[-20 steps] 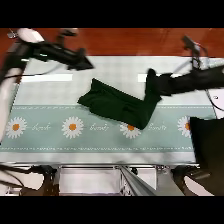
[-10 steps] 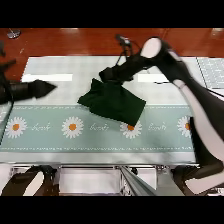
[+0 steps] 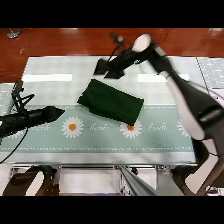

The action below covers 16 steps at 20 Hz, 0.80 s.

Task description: Fold the shirts.

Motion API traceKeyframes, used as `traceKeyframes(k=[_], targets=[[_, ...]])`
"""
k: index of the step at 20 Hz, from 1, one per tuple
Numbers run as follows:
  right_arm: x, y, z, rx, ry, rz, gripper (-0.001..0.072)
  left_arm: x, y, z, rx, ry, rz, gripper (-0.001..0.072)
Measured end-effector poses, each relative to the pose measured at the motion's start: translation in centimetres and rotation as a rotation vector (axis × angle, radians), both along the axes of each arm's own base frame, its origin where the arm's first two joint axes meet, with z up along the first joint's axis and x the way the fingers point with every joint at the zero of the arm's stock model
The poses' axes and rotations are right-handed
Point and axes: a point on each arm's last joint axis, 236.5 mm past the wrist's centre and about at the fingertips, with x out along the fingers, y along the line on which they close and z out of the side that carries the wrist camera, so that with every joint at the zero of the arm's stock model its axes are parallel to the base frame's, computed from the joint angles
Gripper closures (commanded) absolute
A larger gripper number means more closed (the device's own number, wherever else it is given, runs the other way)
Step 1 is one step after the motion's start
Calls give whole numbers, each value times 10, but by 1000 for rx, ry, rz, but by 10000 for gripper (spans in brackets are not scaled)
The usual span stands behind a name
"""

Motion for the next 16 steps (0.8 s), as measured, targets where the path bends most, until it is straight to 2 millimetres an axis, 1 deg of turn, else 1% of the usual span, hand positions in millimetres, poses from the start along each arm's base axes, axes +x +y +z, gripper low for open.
traceKeyframes(k=[1, 2, 3, 4, 5, 6, 7, 8, 9, 10, 11, 12, 14, 15, 16], targets=[[3, -26, 18, -1, -15, -7, 87, -1, 0, -2, 0, 5, 0, 680], [2, -55, 34, -27, -31, -9, 87, -1, 0, -4, 1, 8, -1, 680], [-2, -88, 48, -74, -59, -23, 87, -1, 0, -5, 0, 11, -1, 681], [-10, -123, 56, -142, -81, -48, 87, -2, 0, -6, 0, 15, -2, 681], [-16, -154, 60, -207, -98, -94, 87, -2, 0, -7, 0, 16, -2, 681], [-25, -186, 59, -267, -109, -160, 87, -2, 0, -7, 1, 15, -3, 681], [-35, -212, 54, -309, -113, -232, 87, -2, 0, -7, 2, 15, -5, 681], [-47, -231, 43, -327, -104, -309, 87, -2, 0, -8, 4, 15, -7, 681], [-61, -246, 25, -336, -82, -394, 87, -2, 0, -8, 5, 14, -8, 681], [-76, -256, 1, -328, -49, -481, 96, -2, 0, -8, 6, 13, -10, 681], [-90, -260, -23, -301, -9, -555, 97, -2, 0, -8, 7, 12, -11, 681], [-105, -258, -49, -252, 46, -616, 97, -2, 0, -8, 7, 11, -10, 681], [-128, -246, -89, -156, 141, -680, 97, -2, 0, -8, 9, 9, -11, 681], [-136, -240, -104, -122, 179, -691, 96, -1, 0, -8, 10, 8, -11, 681], [-141, -234, -116, -91, 215, -694, 96, -1, 0, -8, 10, 8, -11, 681]])
